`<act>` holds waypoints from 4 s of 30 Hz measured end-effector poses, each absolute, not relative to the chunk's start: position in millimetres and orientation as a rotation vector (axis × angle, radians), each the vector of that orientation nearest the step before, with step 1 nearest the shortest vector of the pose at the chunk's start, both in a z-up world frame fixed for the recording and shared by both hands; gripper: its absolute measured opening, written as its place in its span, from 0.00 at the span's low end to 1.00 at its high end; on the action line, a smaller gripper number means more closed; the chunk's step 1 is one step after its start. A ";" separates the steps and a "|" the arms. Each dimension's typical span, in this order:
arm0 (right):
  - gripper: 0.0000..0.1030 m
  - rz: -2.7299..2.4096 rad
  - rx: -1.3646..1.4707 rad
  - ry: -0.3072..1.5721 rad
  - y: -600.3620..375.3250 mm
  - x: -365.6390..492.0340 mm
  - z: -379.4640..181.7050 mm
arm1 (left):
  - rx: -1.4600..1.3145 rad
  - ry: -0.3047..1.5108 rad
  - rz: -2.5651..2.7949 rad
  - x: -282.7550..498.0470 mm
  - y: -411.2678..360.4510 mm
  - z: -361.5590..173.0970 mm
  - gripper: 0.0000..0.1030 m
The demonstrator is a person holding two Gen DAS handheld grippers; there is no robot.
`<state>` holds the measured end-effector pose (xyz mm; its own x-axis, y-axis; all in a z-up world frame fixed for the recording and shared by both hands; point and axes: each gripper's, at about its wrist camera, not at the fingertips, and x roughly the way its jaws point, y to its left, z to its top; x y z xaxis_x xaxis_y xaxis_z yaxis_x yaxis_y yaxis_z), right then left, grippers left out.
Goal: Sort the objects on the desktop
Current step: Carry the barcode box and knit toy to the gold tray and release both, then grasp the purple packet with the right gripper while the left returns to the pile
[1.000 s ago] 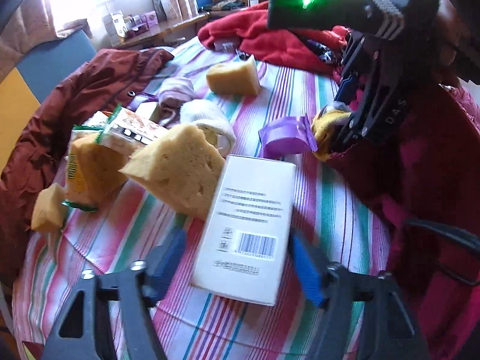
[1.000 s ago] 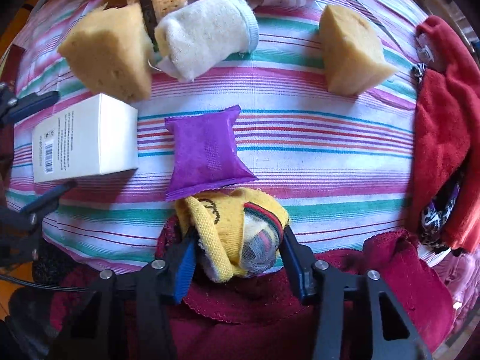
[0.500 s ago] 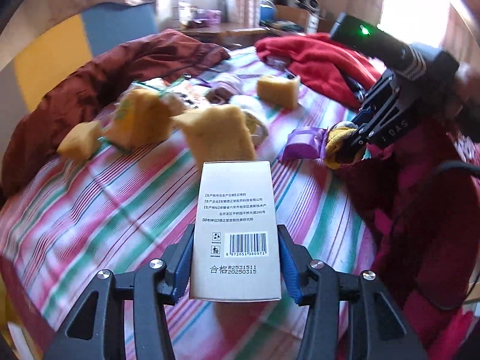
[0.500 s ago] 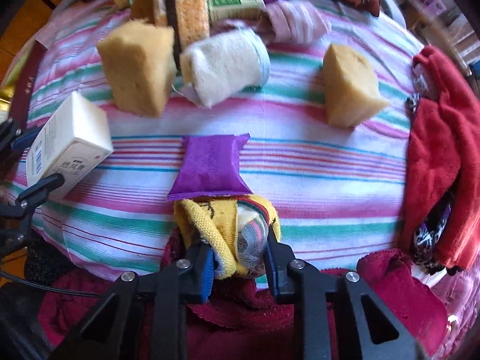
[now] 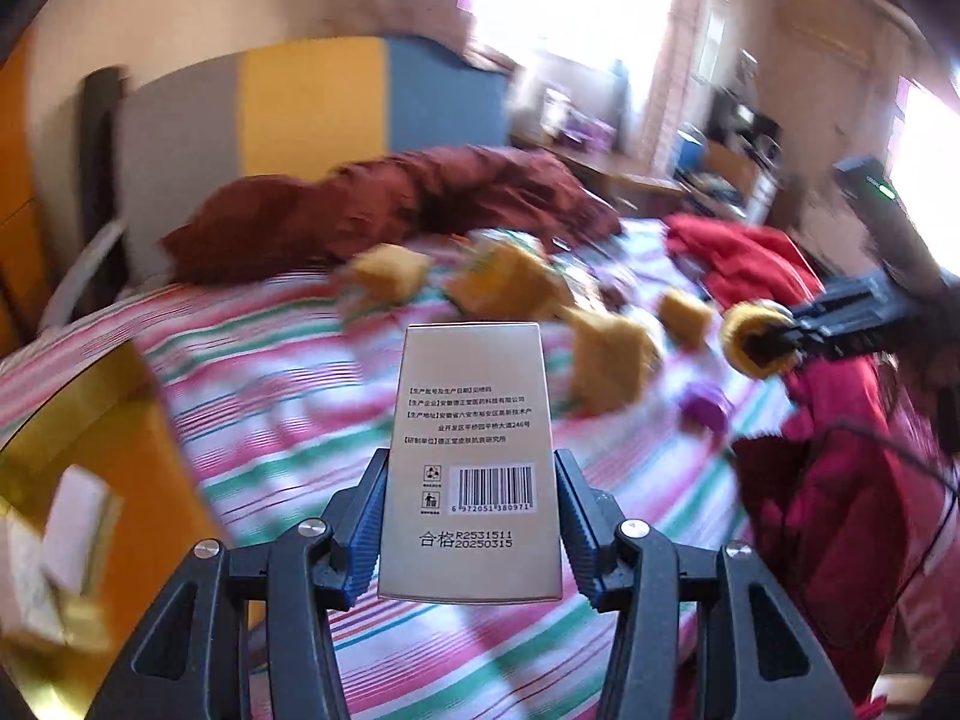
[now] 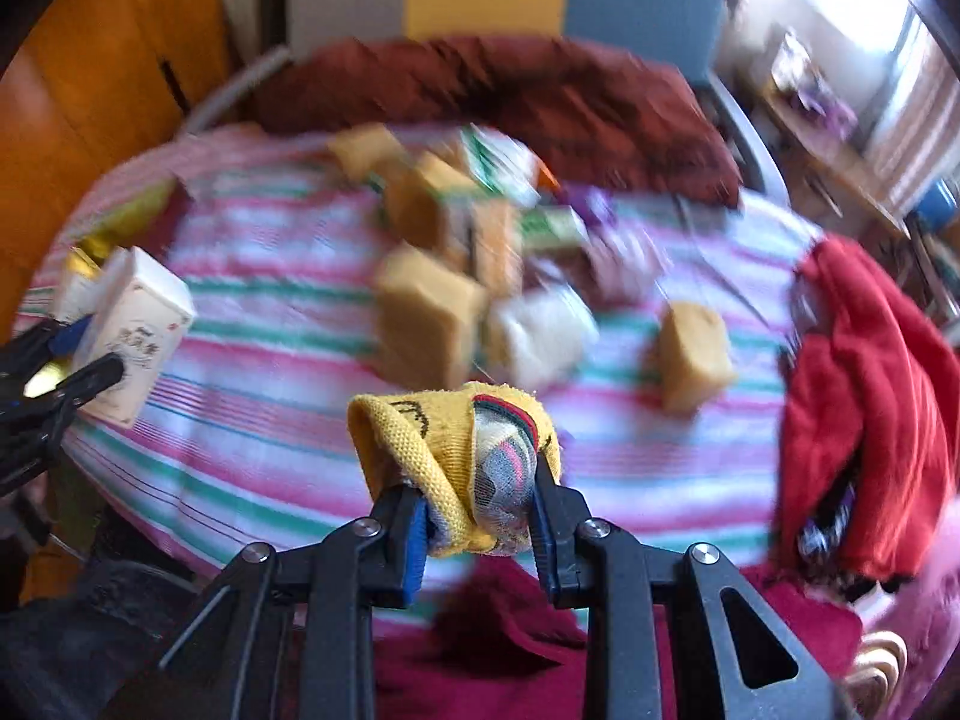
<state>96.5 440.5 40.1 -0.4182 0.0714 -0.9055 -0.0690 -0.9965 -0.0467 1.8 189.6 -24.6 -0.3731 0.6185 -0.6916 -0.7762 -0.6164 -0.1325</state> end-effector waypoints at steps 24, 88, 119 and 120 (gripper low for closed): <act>0.29 3.147 -1.702 -0.001 163.0 -52.1 21.2 | -1.100 0.062 2.736 -113.1 -12.9 -22.3 0.50; 0.83 2.591 -1.628 0.127 400.7 81.9 16.9 | -1.003 0.076 2.450 -37.9 90.9 -12.1 0.71; 0.37 2.104 -2.194 0.072 511.1 53.1 -72.5 | -0.948 0.296 1.888 -19.9 277.9 -40.1 0.71; 0.37 2.113 -2.175 0.059 511.1 54.9 -70.1 | -0.943 0.308 1.868 -17.2 286.8 -42.1 0.71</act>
